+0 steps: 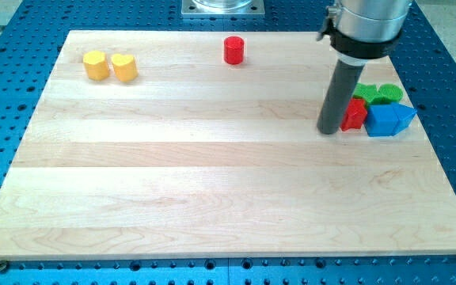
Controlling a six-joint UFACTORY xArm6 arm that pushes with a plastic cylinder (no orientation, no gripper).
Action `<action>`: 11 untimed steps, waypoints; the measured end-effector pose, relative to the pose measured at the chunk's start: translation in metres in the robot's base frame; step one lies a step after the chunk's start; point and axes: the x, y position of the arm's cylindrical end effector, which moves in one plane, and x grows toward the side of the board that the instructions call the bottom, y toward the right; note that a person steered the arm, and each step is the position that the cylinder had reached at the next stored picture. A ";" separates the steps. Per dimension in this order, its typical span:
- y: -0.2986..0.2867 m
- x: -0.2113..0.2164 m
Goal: Place your arm to the left of the hexagon
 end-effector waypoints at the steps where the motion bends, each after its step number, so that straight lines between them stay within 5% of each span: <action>1: -0.069 -0.003; 4: -0.327 -0.048; 6: -0.447 -0.111; 8: -0.450 -0.157; 11: -0.414 -0.141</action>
